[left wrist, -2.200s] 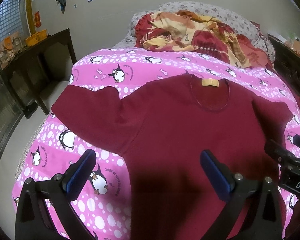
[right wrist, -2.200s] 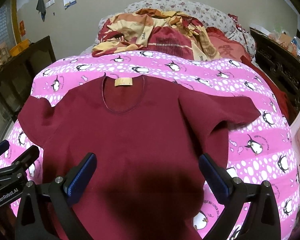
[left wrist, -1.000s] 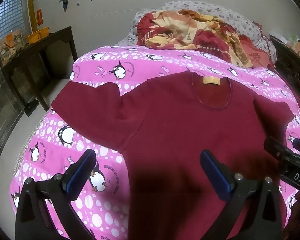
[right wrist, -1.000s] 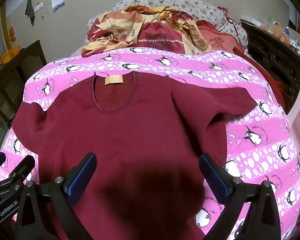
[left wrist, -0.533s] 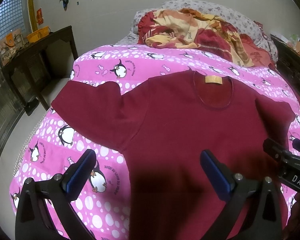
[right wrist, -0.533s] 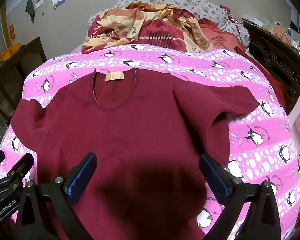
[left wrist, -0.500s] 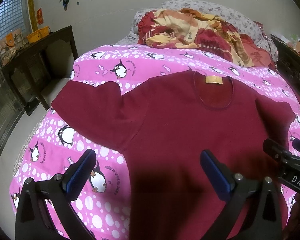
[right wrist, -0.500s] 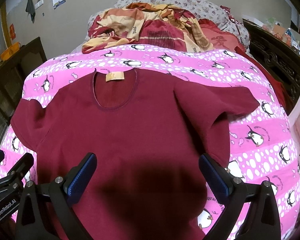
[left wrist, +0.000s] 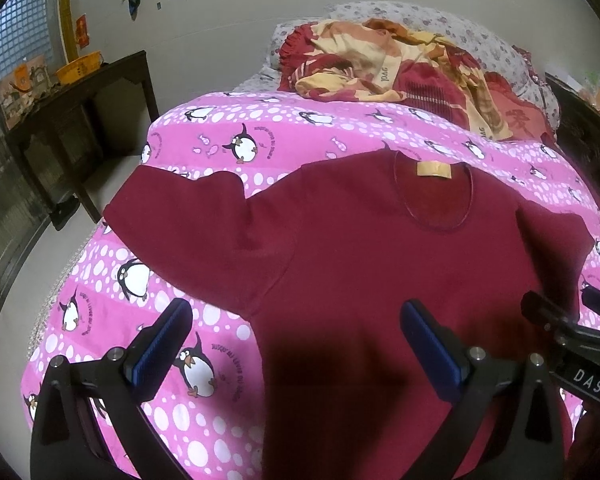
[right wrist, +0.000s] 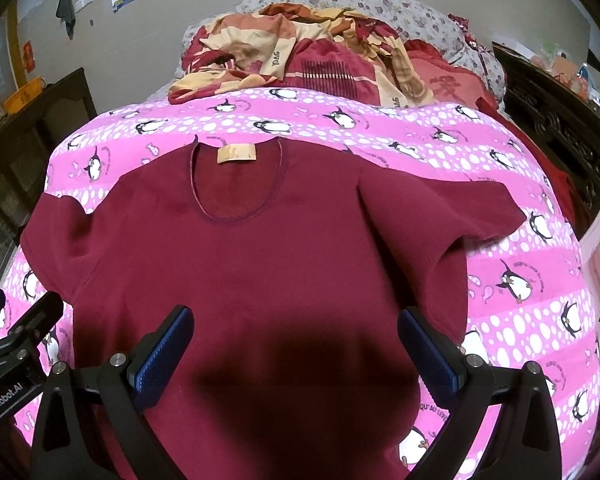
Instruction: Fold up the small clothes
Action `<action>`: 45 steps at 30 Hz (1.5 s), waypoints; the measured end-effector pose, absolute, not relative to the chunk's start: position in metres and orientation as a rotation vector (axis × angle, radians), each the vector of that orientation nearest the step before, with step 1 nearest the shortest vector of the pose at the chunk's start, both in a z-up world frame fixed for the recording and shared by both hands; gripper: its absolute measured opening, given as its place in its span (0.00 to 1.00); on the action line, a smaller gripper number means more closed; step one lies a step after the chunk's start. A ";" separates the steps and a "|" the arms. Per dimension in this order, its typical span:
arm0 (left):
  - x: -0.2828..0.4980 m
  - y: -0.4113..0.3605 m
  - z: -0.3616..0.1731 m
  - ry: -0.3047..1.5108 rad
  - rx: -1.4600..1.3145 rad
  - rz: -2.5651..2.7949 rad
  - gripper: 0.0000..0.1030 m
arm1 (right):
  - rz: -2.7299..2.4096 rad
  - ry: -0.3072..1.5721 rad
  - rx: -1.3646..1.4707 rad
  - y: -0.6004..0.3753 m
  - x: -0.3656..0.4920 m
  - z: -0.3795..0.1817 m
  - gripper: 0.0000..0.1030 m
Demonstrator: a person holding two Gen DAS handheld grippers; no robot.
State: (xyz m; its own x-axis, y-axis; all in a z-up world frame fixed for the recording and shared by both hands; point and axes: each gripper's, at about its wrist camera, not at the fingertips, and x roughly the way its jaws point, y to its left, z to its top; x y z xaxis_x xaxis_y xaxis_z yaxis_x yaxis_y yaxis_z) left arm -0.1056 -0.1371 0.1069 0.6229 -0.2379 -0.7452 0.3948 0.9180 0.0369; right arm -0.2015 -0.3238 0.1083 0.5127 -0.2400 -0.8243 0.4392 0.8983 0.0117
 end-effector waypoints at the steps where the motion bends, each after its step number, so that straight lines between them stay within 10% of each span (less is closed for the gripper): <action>1: -0.106 -0.138 0.107 0.820 0.208 -0.366 1.00 | -0.413 0.951 0.232 -0.324 -0.201 0.108 1.00; 45: -0.063 -0.128 0.083 0.890 0.147 -0.337 1.00 | -0.381 1.009 0.208 -0.313 -0.151 0.078 1.00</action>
State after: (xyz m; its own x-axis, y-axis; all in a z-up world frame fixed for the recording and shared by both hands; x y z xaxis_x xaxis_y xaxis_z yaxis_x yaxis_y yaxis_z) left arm -0.0630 -0.1278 0.0831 0.5810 -0.2268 -0.7817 0.3476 0.9375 -0.0136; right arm -0.1512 -0.3125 0.0781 0.4742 -0.2143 -0.8539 0.4041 0.9147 -0.0051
